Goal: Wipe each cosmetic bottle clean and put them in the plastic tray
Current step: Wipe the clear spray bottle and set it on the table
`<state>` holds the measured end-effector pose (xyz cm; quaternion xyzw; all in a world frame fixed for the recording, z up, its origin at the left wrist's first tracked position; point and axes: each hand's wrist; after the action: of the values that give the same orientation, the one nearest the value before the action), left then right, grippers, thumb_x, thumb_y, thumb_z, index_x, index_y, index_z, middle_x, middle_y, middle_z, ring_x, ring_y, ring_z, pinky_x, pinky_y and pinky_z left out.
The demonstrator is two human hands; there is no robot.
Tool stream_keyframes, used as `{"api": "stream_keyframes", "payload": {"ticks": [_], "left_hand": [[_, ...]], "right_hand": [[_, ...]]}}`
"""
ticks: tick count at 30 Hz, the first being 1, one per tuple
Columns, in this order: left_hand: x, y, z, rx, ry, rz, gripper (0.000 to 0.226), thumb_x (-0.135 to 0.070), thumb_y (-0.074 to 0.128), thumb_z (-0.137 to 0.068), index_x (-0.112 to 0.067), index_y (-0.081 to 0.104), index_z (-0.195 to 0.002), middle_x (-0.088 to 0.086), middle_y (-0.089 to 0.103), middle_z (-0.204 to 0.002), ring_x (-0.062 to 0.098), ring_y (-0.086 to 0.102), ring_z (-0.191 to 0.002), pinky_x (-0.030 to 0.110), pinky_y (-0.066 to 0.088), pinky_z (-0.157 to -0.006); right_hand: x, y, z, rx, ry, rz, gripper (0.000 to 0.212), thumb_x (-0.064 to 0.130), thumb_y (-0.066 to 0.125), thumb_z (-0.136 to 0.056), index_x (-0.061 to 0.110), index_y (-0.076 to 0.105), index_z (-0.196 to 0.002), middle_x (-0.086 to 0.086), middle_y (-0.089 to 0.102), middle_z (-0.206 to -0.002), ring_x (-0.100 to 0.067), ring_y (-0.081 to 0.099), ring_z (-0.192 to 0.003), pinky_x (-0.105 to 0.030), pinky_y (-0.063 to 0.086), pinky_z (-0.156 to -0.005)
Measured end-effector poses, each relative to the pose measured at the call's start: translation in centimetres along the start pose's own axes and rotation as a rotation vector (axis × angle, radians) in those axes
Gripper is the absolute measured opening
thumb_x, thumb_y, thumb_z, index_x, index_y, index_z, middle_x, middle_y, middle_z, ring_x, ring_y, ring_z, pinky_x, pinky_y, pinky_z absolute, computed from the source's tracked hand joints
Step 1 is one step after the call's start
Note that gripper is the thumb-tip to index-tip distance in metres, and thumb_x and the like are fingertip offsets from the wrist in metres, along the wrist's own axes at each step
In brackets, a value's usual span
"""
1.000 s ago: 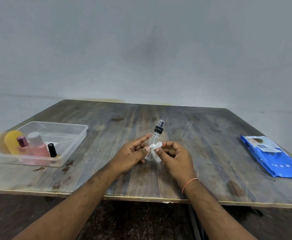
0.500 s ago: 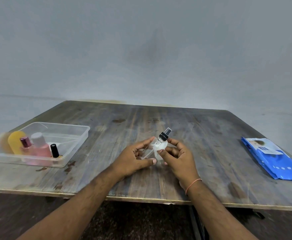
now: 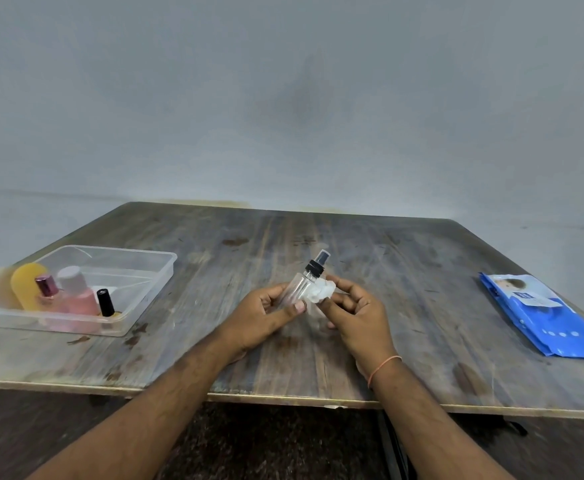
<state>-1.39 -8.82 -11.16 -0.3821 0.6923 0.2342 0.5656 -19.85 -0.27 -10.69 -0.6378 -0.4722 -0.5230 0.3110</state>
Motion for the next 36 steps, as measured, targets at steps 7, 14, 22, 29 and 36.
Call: {"api": "stream_keyframes", "payload": {"ticks": [7,14,22,29,36], "left_hand": [[0.0,0.2,-0.1,-0.022,-0.041,-0.039,0.040,-0.049,0.062,-0.103,-0.028,0.067,-0.137,0.001,0.083,-0.111,0.009,0.065,-0.084,0.020,0.048,-0.068],[0.2,0.4,0.0,0.029,-0.007,-0.113,0.038,-0.031,0.058,-0.111,-0.025,0.065,-0.148,0.002,0.080,-0.106,0.001,0.064,-0.081,0.022,0.053,-0.079],[0.1,0.5,-0.1,-0.055,0.015,-0.104,0.052,-0.007,0.089,-0.087,-0.024,0.075,-0.133,-0.017,0.082,-0.116,0.002,0.076,-0.112,0.013,0.056,-0.087],[0.6,0.5,-0.4,-0.055,0.012,-0.225,0.031,-0.022,0.095,-0.083,-0.025,0.084,-0.113,-0.014,0.083,-0.096,0.002,0.076,-0.091,0.020,0.056,-0.079],[-0.1,0.7,-0.1,0.089,0.013,-0.226,0.032,-0.039,0.071,-0.103,-0.028,0.075,-0.134,-0.013,0.082,-0.108,0.001,0.075,-0.105,0.018,0.054,-0.079]], "right_hand": [[0.1,-0.4,-0.3,-0.044,0.024,-0.090,0.034,0.009,0.076,-0.096,0.020,0.069,-0.128,0.004,0.084,-0.107,-0.008,0.077,-0.100,-0.026,0.060,-0.070],[-0.1,-0.6,-0.5,-0.067,0.040,-0.137,0.030,0.010,0.073,-0.098,0.020,0.071,-0.126,0.003,0.083,-0.115,-0.009,0.077,-0.105,-0.032,0.062,-0.075],[-0.2,-0.8,-0.6,-0.049,0.050,-0.162,0.031,0.011,0.076,-0.096,0.017,0.072,-0.126,-0.001,0.083,-0.115,-0.013,0.077,-0.106,-0.025,0.059,-0.072],[-0.1,-0.8,-0.6,-0.036,0.049,-0.148,0.030,0.010,0.077,-0.095,0.018,0.075,-0.125,-0.001,0.083,-0.115,-0.015,0.077,-0.107,-0.027,0.058,-0.074],[-0.1,-0.9,-0.4,-0.017,0.034,-0.152,0.032,0.012,0.077,-0.094,0.016,0.075,-0.126,-0.003,0.082,-0.116,-0.017,0.077,-0.106,-0.027,0.058,-0.074]]}}
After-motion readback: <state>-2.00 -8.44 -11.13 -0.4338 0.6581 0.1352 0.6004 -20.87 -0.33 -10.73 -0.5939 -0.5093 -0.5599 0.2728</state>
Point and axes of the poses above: each hand's wrist, its own z-axis away from the middle knuckle, its own y-axis out of the palm, x = y × z
